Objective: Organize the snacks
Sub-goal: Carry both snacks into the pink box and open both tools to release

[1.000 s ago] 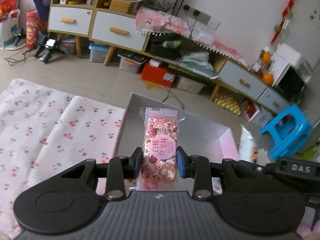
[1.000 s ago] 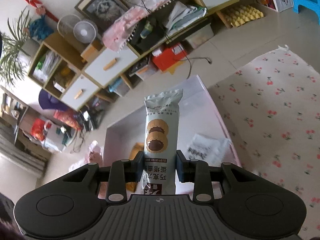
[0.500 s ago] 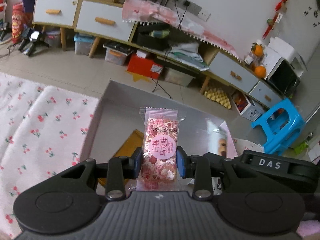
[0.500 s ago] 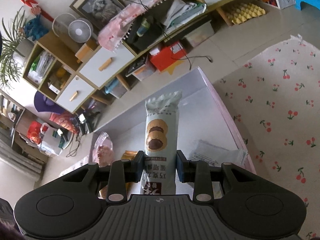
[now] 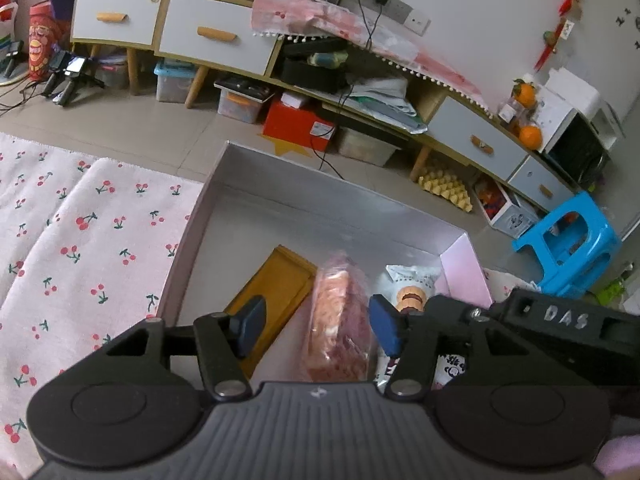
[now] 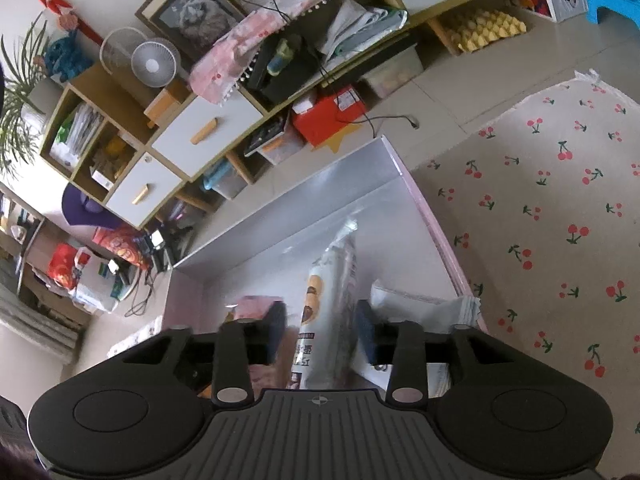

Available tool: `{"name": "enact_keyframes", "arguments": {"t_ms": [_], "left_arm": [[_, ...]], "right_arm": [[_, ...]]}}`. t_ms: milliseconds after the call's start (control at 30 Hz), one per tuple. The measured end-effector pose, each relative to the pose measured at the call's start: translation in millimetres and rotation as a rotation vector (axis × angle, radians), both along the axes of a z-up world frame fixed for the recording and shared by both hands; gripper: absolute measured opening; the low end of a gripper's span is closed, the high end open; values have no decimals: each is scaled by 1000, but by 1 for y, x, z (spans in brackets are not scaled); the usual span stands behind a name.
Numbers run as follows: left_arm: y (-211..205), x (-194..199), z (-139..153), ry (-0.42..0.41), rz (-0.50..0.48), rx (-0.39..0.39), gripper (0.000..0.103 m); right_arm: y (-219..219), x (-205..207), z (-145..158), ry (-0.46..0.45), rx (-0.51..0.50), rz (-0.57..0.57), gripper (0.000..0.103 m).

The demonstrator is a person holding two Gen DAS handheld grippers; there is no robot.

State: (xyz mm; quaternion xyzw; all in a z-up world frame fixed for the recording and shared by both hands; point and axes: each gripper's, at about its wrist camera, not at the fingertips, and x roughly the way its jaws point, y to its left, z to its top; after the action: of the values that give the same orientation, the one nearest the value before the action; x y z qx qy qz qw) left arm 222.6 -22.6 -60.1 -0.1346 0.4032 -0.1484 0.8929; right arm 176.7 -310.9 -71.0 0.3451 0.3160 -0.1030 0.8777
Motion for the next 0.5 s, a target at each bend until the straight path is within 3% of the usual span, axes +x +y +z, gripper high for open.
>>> {"name": "enact_keyframes", "arguments": {"t_ms": [67,233,500], "left_arm": [[-1,-1,2,-6,-2,14,62],[-3,-6,8,-7,-18,34,67],[-3,-22,27,-35,-33,110,77]], "right_arm": [[-3,-2,1,-7,17,-14,55],[-6,-7,9,-5,17,-18,57],[-3,-28,31,-13,-12,-25,71]]}}
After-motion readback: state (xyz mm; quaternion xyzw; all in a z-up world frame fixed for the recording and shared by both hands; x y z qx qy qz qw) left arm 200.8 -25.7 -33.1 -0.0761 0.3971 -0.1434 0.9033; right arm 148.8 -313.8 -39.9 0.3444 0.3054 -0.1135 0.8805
